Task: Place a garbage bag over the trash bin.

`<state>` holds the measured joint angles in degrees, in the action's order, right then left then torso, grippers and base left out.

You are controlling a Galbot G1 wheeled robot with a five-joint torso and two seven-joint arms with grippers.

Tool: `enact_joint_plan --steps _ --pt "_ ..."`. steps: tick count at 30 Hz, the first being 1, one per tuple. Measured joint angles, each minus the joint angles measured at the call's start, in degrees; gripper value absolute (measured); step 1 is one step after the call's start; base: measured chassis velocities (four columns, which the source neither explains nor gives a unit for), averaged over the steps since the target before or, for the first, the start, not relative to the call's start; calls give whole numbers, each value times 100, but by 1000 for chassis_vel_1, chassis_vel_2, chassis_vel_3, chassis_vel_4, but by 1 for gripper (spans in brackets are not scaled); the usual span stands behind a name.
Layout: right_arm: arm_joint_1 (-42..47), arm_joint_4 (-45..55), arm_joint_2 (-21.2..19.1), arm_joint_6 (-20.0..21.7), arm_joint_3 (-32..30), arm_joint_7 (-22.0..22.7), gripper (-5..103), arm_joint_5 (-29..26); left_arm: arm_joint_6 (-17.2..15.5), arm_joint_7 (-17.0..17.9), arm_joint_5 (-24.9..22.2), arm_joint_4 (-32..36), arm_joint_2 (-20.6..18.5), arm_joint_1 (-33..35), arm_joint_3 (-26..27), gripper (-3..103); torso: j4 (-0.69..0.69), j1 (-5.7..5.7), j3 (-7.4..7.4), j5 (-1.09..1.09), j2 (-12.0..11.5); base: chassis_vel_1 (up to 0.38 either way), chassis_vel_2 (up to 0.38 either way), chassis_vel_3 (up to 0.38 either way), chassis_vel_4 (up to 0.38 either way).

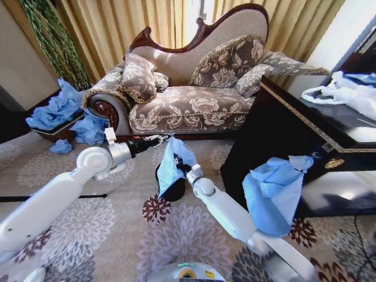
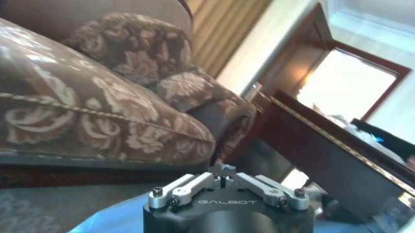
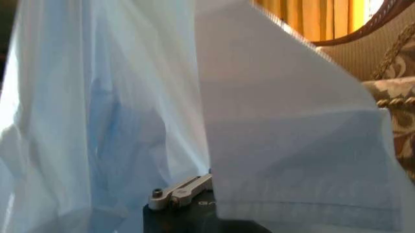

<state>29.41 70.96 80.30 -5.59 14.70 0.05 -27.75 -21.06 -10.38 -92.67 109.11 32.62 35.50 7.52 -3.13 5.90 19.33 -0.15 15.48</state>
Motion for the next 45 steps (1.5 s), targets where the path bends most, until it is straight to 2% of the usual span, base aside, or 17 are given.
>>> enact_joint_plan --steps 6,7,11,16,23,32,35,40,42,44,45 --pt "-184 -235 19 -73 -36 -48 0 246 124 11 63 -227 224 30 64 0 -2 0 0 0 0 0 0 0 0" --pt "-236 -303 -6 -107 -93 -61 0 325 159 29 69 -350 367 1 76 0 0 0 0 1 0 0 0 0 0" --pt "-238 -319 -68 -115 -190 -52 0 382 179 47 79 -492 547 -37 63 0 -5 0 0 1 0 0 0 0 0" --pt "-215 -305 -90 -133 -232 -52 0 448 211 37 143 -545 624 -4 65 0 -2 -1 0 0 0 0 0 0 0" --pt "21 -387 19 -159 -180 -96 0 602 268 -208 371 -824 708 99 102 0 -1 -1 -1 0 1 0 0 0 0" --pt "141 -429 5 -37 -53 -154 0 420 367 -291 593 -885 832 316 283 0 -5 -1 -1 0 1 0 0 0 0" --pt "65 -493 59 137 95 -218 0 144 383 -333 598 -881 784 411 505 0 0 -1 -1 0 1 0 0 0 0" --pt "-66 -523 182 545 283 -111 0 -311 392 -335 601 -849 775 468 653 0 -3 -1 -1 0 1 0 0 0 0" --pt "-136 -454 238 827 371 56 0 -528 406 -330 626 -823 804 556 716 0 -2 -1 -1 0 1 0 0 0 0" --pt "-229 -239 254 1322 481 360 0 -872 422 -326 679 -767 858 728 802 0 -1 -1 -1 -1 1 0 0 0 0" --pt "-229 -239 254 1322 481 360 0 -872 422 -326 679 -767 858 728 802 0 -1 -1 -1 -1 1 0 0 0 0"
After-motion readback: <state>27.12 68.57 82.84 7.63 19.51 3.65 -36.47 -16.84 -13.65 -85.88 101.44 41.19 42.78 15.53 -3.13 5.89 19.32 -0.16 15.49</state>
